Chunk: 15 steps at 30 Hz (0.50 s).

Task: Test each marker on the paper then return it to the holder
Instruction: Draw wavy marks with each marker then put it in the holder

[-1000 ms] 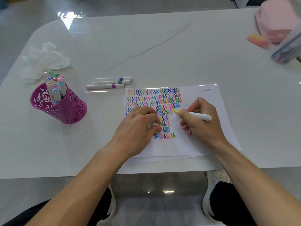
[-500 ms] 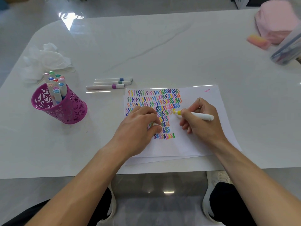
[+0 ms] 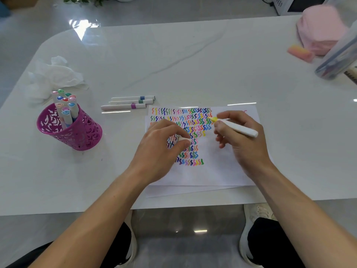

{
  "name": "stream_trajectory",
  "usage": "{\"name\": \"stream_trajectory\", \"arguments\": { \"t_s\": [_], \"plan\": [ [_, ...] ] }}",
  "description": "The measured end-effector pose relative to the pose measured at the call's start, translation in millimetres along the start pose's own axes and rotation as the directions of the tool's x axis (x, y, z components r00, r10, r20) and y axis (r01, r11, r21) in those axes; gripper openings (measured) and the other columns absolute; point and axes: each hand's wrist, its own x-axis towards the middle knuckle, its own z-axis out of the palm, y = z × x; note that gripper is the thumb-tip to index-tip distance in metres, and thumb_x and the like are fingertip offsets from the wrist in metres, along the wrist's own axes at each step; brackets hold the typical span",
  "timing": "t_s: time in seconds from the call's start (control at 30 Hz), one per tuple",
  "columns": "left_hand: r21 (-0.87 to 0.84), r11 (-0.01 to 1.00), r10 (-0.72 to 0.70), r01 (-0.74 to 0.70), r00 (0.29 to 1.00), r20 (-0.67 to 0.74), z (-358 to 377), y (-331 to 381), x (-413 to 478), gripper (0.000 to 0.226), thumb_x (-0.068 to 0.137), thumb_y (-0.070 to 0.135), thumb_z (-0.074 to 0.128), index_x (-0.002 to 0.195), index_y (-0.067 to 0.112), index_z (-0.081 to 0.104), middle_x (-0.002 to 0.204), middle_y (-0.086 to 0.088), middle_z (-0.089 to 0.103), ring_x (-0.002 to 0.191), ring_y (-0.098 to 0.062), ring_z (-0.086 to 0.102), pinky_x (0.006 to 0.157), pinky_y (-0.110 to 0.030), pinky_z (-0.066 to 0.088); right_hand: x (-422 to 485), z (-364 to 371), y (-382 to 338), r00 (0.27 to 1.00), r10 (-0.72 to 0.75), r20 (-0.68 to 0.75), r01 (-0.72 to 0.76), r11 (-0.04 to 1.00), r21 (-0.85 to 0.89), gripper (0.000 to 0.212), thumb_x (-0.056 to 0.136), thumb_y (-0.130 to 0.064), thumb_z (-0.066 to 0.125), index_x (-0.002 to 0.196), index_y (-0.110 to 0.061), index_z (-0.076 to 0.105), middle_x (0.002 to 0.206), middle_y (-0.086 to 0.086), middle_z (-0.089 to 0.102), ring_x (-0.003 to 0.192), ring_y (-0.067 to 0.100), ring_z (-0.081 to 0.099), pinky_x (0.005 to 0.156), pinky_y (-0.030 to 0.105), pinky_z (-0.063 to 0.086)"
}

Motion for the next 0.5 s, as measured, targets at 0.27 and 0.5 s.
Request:
{"name": "stream_trajectory", "arguments": {
  "t_s": [0.27, 0.5],
  "plan": [
    [-0.427, 0.879, -0.194, 0.213, 0.977, 0.088, -3.4, 9.5, 3.1, 0.010, 0.097, 0.032, 0.065, 0.097, 0.037, 0.073, 0.087, 0.016, 0.076, 0.083, -0.002, 0.070, 0.072, -0.014, 0.053, -3.4, 10.9, -14.6, 0.996, 0.029, 0.088, -0.036, 0.996, 0.082, 0.015, 0.093, -0.021, 0.063, 0.094, -0.015, 0.077, 0.073, 0.005, 0.071, 0.065, 0.021, 0.066, 0.056, 0.028, 0.053],
    [-0.391, 0.890, -0.204, 0.237, 0.971, 0.125, -2.0, 10.1, 1.6, 0.015, 0.101, 0.029, 0.059, 0.099, 0.030, 0.074, 0.085, 0.016, 0.076, 0.075, 0.000, 0.067, 0.061, -0.007, 0.046, -5.2, 13.1, -12.6, 0.996, 0.001, 0.091, -0.003, 1.000, 0.021, 0.011, 0.092, -0.021, 0.064, 0.089, -0.013, 0.071, 0.072, 0.006, 0.073, 0.063, 0.020, 0.069, 0.055, 0.027, 0.055]
  ]
}}
